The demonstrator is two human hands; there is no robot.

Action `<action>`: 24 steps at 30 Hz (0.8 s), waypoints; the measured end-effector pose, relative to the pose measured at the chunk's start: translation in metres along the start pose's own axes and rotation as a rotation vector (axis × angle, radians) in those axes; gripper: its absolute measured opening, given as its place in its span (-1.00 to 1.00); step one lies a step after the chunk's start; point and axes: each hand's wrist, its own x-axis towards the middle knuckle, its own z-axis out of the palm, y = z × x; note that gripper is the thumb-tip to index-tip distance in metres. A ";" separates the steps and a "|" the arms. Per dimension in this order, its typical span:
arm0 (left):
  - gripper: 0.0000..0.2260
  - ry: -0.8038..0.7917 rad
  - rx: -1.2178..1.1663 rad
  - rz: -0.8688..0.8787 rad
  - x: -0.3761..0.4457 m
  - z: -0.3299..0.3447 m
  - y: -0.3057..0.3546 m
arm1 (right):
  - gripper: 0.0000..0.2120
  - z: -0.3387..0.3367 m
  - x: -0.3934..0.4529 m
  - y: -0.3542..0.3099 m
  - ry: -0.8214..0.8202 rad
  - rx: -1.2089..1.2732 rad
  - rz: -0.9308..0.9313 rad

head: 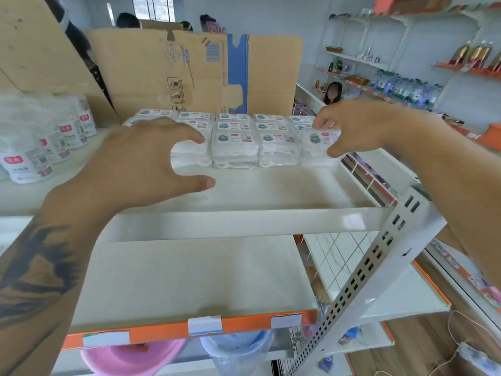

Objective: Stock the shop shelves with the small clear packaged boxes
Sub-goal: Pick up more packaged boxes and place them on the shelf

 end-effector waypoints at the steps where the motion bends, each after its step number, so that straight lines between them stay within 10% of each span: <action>1: -0.29 0.027 -0.023 0.015 -0.002 -0.001 -0.001 | -0.41 0.002 0.002 0.001 -0.011 0.007 -0.006; 24: -0.77 -0.060 -0.593 -0.013 -0.013 0.028 -0.021 | -0.60 0.000 -0.040 -0.069 0.193 0.020 -0.194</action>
